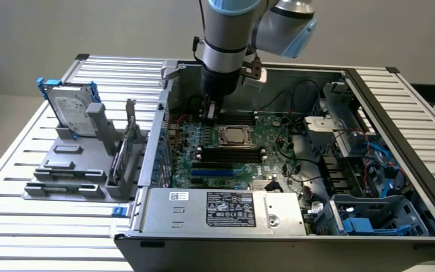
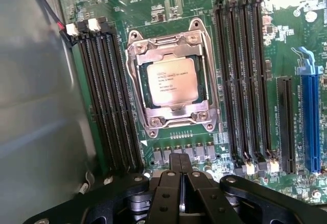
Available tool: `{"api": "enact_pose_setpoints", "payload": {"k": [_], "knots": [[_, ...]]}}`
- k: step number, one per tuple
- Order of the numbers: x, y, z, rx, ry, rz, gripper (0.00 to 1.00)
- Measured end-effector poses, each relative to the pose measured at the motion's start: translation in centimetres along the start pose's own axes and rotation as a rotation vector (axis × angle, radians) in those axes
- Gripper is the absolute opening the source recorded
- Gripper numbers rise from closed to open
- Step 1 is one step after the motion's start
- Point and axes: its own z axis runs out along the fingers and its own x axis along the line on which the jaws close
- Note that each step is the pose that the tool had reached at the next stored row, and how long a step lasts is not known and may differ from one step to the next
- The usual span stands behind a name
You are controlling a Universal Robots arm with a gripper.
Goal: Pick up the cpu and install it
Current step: 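Install the first cpu locking lever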
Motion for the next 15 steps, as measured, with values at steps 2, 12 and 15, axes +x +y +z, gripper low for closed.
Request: {"api": "enact_pose_setpoints", "payload": {"k": [2, 12, 15], "knots": [[0.19, -0.02, 0.11, -0.0113, -0.0029, -0.018, 0.11], [0.59, -0.35, 0.39, -0.0376, -0.0520, -0.093, 0.11], [0.59, -0.35, 0.38, -0.0375, -0.0527, -0.094, 0.11]]}}
